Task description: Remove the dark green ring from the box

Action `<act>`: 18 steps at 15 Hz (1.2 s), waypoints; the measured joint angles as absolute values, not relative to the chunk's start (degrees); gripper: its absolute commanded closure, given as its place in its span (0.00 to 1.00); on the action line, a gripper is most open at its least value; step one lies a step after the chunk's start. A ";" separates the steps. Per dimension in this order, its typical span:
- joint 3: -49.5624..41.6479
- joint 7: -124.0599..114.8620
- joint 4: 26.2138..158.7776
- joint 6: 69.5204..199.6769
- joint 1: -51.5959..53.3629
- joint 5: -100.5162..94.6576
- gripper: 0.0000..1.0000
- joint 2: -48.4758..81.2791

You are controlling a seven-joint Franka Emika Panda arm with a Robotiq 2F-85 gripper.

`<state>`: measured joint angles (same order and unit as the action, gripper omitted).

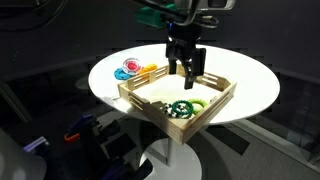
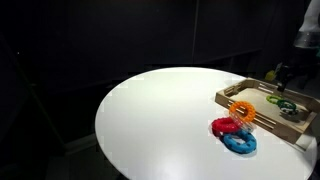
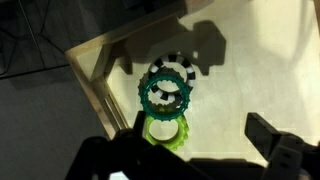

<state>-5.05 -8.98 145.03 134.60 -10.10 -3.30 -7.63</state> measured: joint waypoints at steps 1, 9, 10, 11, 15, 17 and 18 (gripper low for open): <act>-5.05 -8.98 145.16 135.21 -10.09 -3.29 0.00 -6.99; -5.08 -8.86 146.02 139.86 -9.88 -2.81 0.00 -2.32; -5.08 -8.81 146.15 140.54 -9.85 -2.59 0.00 -1.82; -5.08 -8.70 146.27 141.19 -9.81 -2.26 0.00 -1.35; -5.08 -7.43 146.76 144.47 -9.54 0.28 0.00 0.43; -5.08 -6.29 146.90 145.74 -9.38 1.77 0.00 1.18; -5.08 -5.82 146.94 146.31 -9.31 2.35 0.06 1.50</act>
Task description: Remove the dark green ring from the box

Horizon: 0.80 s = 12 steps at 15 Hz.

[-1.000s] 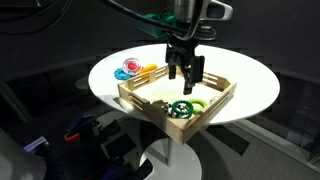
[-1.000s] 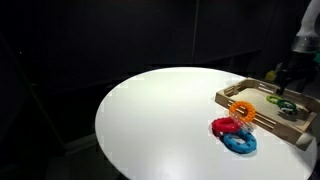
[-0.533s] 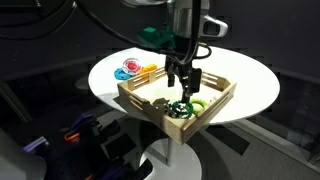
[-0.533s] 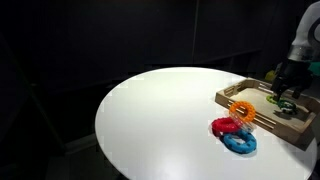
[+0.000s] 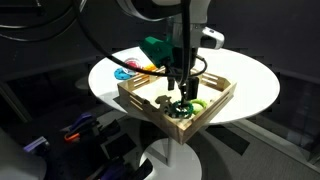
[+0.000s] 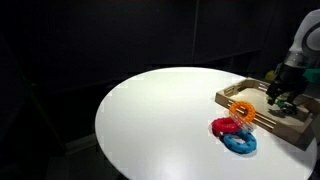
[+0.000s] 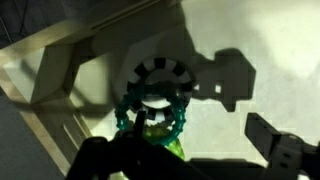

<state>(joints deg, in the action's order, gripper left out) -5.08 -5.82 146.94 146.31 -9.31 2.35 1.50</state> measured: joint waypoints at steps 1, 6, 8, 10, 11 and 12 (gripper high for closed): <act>-5.08 -5.31 146.98 146.83 -9.20 2.93 0.16 1.79; -5.08 -4.03 147.03 148.48 -8.96 3.98 0.56 2.42; -5.14 -3.98 147.01 149.02 -8.96 3.99 0.73 2.39; -5.24 -3.92 146.99 149.43 -8.96 3.99 0.88 2.30; -5.29 -3.92 146.95 149.51 -8.96 3.99 0.95 2.22; -5.32 -3.92 146.95 149.51 -8.96 3.99 0.98 2.04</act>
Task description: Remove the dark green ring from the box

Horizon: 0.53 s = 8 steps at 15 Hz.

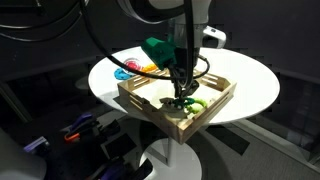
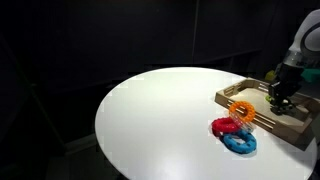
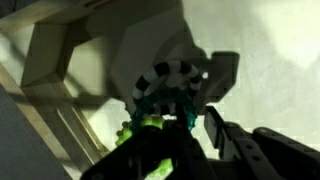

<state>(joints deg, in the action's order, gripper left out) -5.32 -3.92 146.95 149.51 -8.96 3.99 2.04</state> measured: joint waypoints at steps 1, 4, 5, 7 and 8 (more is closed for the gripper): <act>-5.32 -3.92 146.99 149.51 -8.94 3.99 0.98 1.90; -5.31 -3.92 147.09 149.47 -8.57 3.99 0.94 1.39; -5.29 -3.92 147.19 149.42 -8.27 3.99 0.94 1.02; -5.22 -3.92 147.46 149.20 -7.42 3.99 0.94 -0.01; -5.13 -3.92 147.71 149.04 -6.92 3.99 0.94 -0.65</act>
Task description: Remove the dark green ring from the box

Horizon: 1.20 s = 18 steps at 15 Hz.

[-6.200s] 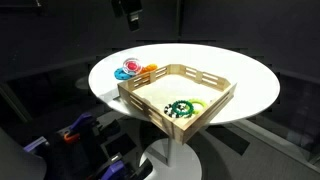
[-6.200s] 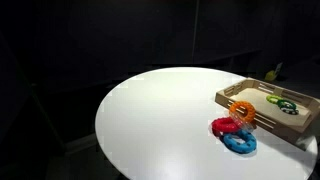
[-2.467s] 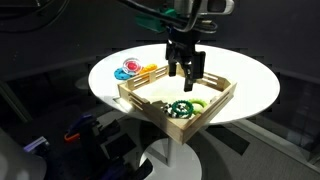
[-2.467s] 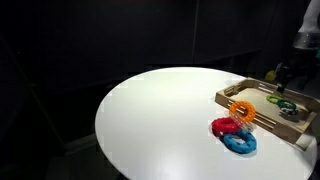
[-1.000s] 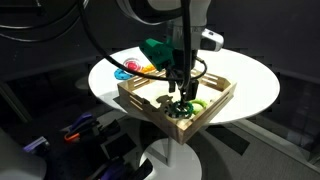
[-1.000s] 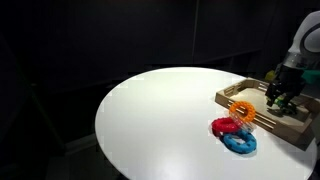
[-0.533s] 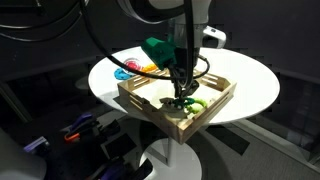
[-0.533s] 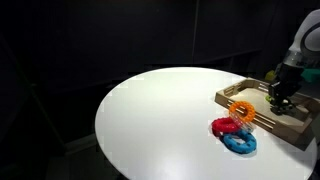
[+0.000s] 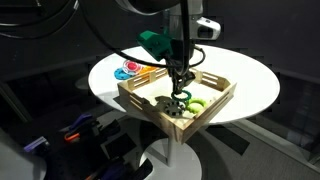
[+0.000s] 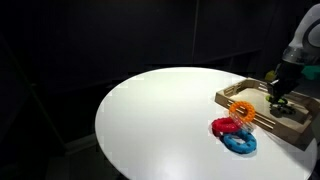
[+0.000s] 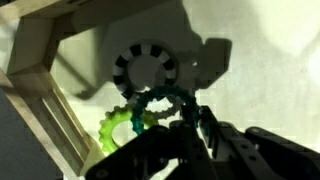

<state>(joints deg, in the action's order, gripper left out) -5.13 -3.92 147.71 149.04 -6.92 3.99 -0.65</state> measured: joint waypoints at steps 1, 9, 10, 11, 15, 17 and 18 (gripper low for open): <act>-4.97 -3.92 148.03 148.87 -6.47 3.99 0.94 -1.39; -3.02 -3.99 149.92 143.25 -2.90 3.99 0.94 -9.88; -2.60 -4.04 149.92 142.23 -2.44 3.99 0.94 -10.95; -2.09 -4.08 149.92 141.23 -1.98 3.99 0.94 -11.98; 0.09 -4.43 149.91 138.31 0.36 3.99 0.94 -15.01; 1.24 -4.60 149.87 137.25 1.64 4.02 0.94 -15.86; 1.80 -4.64 149.86 136.88 2.30 4.13 0.94 -16.15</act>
